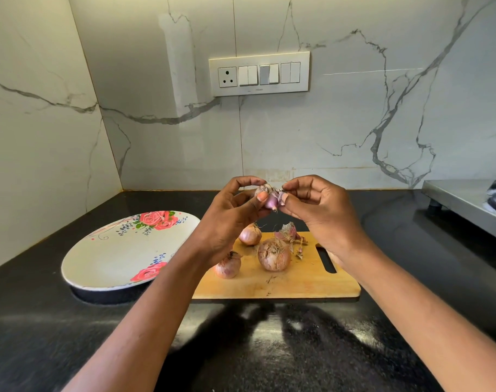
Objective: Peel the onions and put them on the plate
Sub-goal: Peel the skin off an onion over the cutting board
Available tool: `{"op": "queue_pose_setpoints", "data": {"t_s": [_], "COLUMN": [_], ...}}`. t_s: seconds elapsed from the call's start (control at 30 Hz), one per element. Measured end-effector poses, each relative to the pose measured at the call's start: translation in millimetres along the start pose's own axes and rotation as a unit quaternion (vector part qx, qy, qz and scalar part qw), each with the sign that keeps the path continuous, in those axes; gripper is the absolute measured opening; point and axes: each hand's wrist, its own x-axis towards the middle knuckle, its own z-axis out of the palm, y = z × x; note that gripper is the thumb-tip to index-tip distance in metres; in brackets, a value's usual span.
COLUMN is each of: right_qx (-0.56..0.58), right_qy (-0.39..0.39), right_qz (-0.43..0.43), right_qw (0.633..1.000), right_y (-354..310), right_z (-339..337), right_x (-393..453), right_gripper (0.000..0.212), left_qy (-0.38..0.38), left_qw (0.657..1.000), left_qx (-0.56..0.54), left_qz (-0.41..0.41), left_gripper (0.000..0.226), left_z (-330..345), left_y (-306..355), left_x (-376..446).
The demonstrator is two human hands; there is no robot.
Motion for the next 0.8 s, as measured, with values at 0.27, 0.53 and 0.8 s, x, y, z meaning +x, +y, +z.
{"op": "queue_pose_setpoints", "data": {"t_s": [0.27,0.53,0.8], "right_qx": [0.026,-0.015,0.143], "right_qy": [0.000,0.012,0.044], "right_qz": [0.017,-0.014,0.061], "right_qw": [1.000,1.000,0.987], "right_y": [-1.6,-1.0,-5.8], "right_z": [0.0,-0.6,-0.3], "right_x": [-0.8,-0.6,2.0], "right_gripper": [0.017,0.018,0.018], "left_qy": [0.012,0.017,-0.003], "left_qw": [0.998,0.999,0.999], "left_qx": [0.067,0.040,-0.040], "left_qz": [-0.004,0.002,-0.004], "left_gripper": [0.039,0.038,0.037], "left_z": [0.2,0.3,-0.4], "left_y": [-0.3,1.8,6.7], "left_x": [-0.7,-2.1,-2.2]}}
